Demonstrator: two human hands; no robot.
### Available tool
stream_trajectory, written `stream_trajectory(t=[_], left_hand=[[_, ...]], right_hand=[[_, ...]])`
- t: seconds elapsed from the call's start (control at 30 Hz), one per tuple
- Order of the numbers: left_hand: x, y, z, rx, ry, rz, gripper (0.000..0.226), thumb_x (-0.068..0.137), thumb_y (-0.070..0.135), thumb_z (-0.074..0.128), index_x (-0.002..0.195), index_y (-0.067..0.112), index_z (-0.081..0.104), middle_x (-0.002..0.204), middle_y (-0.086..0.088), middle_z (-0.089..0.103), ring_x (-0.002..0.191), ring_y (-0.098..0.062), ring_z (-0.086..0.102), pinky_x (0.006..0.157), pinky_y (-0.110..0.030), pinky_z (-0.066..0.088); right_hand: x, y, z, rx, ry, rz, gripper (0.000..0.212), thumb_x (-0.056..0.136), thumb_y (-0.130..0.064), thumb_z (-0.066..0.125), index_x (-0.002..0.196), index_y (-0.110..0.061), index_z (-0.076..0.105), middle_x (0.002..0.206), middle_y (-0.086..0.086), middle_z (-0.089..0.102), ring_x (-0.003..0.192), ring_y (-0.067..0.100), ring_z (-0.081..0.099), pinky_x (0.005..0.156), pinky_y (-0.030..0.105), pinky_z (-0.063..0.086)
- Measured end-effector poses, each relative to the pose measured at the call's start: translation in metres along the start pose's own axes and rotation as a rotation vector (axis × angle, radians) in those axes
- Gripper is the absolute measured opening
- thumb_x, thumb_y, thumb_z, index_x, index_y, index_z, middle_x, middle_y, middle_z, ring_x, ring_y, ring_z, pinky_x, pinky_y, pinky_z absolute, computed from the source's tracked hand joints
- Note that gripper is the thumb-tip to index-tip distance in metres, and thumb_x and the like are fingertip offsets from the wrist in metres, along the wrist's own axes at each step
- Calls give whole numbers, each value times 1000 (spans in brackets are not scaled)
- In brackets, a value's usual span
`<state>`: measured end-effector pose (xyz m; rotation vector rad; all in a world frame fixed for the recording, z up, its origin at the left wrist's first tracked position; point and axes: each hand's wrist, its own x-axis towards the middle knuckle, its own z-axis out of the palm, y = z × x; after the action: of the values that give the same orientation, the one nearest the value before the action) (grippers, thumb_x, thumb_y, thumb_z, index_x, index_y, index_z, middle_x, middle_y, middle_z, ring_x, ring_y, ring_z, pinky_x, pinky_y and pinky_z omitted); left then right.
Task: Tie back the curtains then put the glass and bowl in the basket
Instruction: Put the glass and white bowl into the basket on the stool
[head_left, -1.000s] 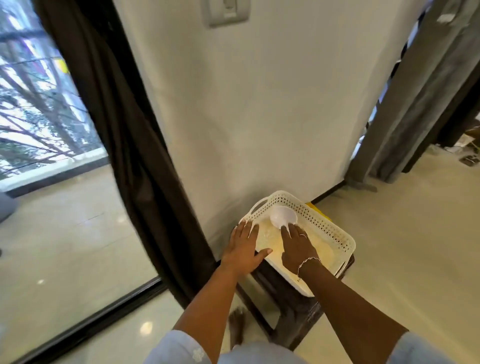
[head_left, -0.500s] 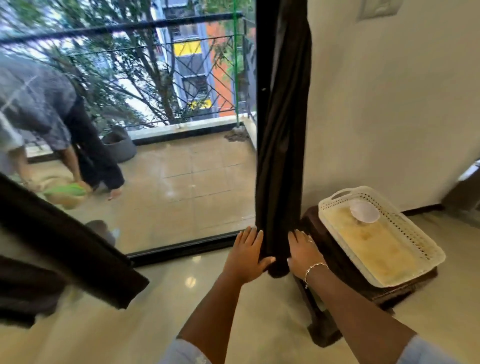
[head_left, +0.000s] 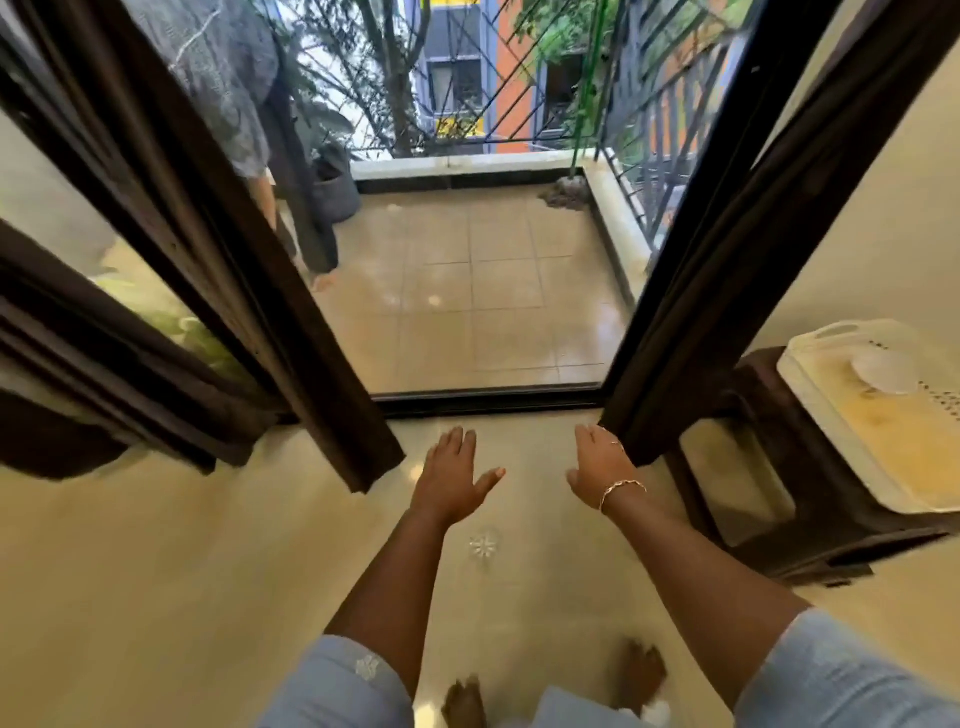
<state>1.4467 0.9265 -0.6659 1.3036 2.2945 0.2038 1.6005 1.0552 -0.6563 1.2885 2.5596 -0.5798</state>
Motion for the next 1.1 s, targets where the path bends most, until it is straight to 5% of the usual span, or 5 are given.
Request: stream_trajectory(t=[0.53, 0.87, 1.03, 1.1], left_hand=[[4, -114, 68, -362, -145, -272, 71, 93, 35, 50, 147, 10, 12, 157, -8, 12, 145, -22, 11, 117, -36, 15], [110, -158, 253, -822, -128, -457, 61, 92, 28, 54, 144, 12, 27, 152, -8, 29, 139, -23, 29, 111, -32, 26], [177, -190, 351, -1258, -104, -673, 43, 96, 31, 44, 133, 9, 42, 141, -5, 40, 139, -24, 28, 108, -30, 23], [199, -197, 386, -1349, -109, -734, 56, 96, 42, 39, 140, 8, 34, 150, -7, 31, 141, -22, 22, 112, -33, 18]], right_hand=[[40, -38, 121, 69, -240, 138, 54, 92, -20, 51, 140, -11, 29, 139, 13, 43, 126, 32, 43, 101, 36, 38], [143, 11, 316, 506, -184, 346, 38, 90, -9, 52, 128, -6, 47, 127, 16, 57, 118, 30, 52, 96, 31, 40], [203, 32, 419, 673, -154, 475, 33, 91, -3, 44, 122, -5, 55, 126, 17, 58, 115, 31, 54, 93, 31, 43], [225, 40, 454, 692, -174, 474, 35, 91, -3, 42, 123, -4, 54, 129, 17, 55, 117, 32, 52, 94, 32, 43]])
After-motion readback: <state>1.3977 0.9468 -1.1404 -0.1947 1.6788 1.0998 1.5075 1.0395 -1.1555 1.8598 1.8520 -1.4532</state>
